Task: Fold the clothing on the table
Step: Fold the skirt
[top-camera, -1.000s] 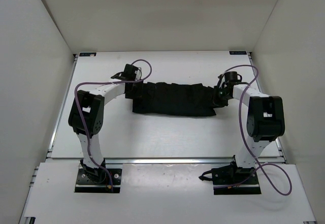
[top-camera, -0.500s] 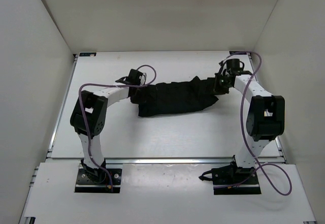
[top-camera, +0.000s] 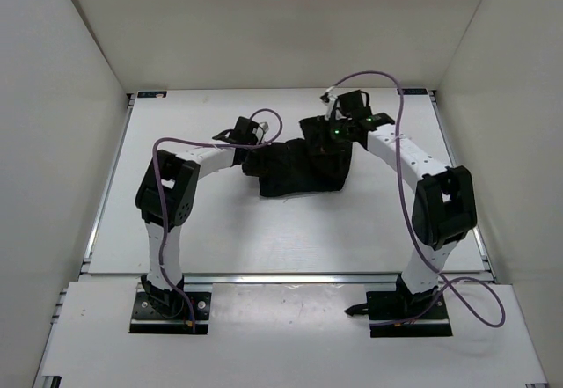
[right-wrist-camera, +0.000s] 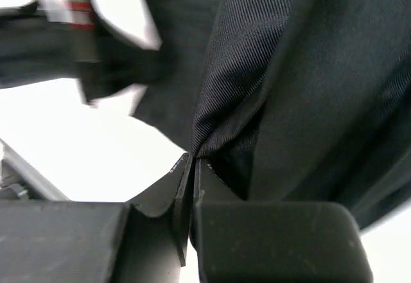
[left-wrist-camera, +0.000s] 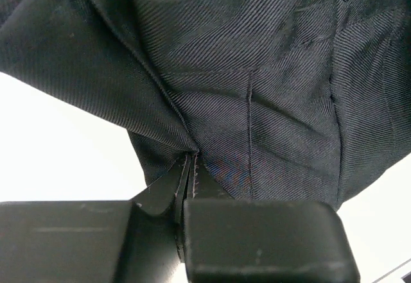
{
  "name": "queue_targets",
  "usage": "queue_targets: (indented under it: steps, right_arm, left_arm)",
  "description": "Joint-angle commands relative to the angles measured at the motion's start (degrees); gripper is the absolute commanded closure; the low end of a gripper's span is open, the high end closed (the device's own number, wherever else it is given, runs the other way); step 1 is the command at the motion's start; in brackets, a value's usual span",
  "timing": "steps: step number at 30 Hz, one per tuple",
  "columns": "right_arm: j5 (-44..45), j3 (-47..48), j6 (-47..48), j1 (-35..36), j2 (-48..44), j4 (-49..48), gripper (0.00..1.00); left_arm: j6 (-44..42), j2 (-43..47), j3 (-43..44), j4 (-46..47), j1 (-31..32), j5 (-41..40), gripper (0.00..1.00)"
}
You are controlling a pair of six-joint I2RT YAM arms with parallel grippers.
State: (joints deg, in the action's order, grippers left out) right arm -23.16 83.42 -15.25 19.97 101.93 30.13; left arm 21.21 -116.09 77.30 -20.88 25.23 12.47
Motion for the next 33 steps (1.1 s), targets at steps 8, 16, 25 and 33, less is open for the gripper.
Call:
queue_targets:
  steps: [8,16,25,33]
  right_arm:
    - [-5.49,9.49,-5.06,8.41,5.73,-5.35,1.00]
    - [-7.34,10.45,-5.59,10.18,9.86,-6.40,1.00]
    - [-8.41,10.97,-6.47,10.18,11.72,-4.21,0.43]
    - [-0.67,6.94,-6.28,4.47,4.16,-4.82,0.27]
  left_arm:
    - [0.85,-1.51,-1.18,0.84,1.75,3.70,0.94]
    - [1.55,-0.45,-3.03,1.81,0.52,4.67,0.92]
    - [3.04,1.56,-4.08,2.34,-2.55,7.31,0.66]
    - [4.19,9.91,-5.84,2.79,-9.76,10.91,0.28]
